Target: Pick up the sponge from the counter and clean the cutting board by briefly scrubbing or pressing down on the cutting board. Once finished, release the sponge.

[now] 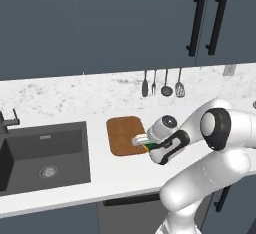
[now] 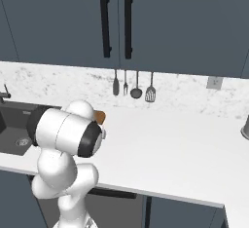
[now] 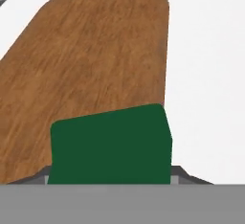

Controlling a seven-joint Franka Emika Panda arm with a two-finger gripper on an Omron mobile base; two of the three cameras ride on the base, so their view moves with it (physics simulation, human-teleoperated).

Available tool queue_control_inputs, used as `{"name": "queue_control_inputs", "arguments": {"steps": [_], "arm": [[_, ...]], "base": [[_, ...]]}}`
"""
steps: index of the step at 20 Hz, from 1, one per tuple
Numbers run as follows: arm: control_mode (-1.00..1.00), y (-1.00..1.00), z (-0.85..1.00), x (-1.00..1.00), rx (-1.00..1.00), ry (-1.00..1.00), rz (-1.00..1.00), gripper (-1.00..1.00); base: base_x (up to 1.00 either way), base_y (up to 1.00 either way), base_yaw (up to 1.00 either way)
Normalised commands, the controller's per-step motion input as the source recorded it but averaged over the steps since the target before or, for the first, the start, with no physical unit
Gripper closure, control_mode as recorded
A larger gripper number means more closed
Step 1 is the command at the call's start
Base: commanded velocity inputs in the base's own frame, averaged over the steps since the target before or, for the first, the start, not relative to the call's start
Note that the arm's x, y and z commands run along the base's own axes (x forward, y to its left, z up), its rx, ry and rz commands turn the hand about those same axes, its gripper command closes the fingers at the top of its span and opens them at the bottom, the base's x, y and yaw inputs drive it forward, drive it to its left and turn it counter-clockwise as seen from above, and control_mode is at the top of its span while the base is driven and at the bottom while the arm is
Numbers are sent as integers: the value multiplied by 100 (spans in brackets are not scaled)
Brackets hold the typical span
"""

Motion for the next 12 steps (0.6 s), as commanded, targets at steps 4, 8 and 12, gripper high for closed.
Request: {"name": "queue_control_inputs", "arguments": {"steps": [4, 8, 12], "arm": [[-100, 53, 73, -2, -3, 0, 0, 100], [-100, 67, 6, -1, 0, 0, 0, 100], [-100, 71, -17, 18, 0, 0, 0, 100]], "base": [[0, 0, 0], [0, 0, 0], [0, 0, 0]]}}
